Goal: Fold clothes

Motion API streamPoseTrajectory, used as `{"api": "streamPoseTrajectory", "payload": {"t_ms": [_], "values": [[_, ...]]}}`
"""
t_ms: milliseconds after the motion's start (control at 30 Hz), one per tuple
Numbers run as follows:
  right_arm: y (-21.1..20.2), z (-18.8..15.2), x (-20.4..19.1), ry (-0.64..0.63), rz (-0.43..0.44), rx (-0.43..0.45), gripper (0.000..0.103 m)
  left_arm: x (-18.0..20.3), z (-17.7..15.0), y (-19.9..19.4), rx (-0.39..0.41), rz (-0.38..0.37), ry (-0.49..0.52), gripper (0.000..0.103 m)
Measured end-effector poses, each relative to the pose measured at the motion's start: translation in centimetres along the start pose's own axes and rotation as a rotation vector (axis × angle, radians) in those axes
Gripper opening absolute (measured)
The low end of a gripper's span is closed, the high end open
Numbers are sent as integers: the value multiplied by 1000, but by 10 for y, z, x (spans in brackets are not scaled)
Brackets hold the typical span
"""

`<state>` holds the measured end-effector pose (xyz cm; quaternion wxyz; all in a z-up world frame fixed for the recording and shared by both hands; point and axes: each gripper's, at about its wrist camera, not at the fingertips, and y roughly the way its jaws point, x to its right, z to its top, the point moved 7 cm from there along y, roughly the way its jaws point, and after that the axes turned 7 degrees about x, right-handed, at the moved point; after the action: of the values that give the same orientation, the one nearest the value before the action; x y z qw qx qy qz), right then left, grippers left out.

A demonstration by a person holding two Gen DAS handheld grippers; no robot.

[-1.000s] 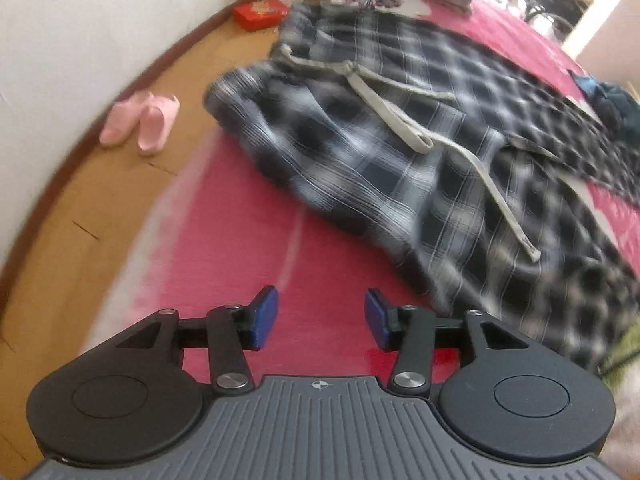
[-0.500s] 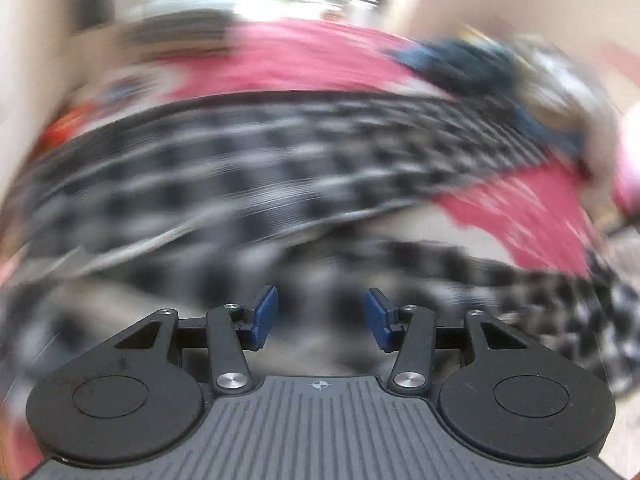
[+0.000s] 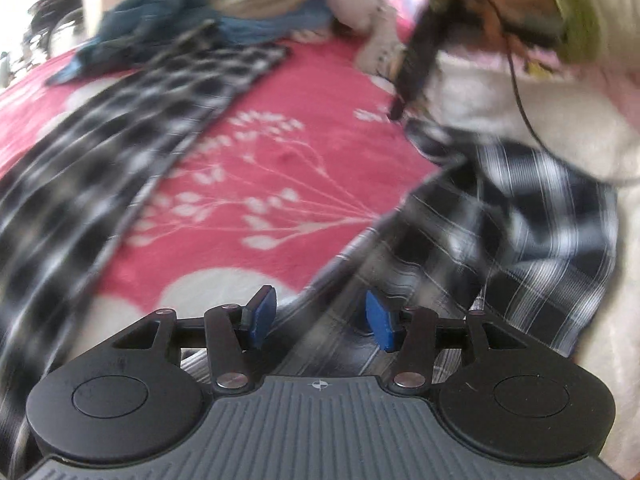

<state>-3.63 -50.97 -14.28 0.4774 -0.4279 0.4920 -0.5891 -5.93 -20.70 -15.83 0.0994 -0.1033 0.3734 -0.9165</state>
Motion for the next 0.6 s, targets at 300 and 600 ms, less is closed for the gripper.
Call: {"api": "streamPoseTrajectory", "payload": {"t_ms": [300,600], "values": [[1,-33,4,13,80,6,11,18,-5,12,11,50,63,45],[-115,-39,42,141,51,366,7,20,6,20,18,48,4,37]]}}
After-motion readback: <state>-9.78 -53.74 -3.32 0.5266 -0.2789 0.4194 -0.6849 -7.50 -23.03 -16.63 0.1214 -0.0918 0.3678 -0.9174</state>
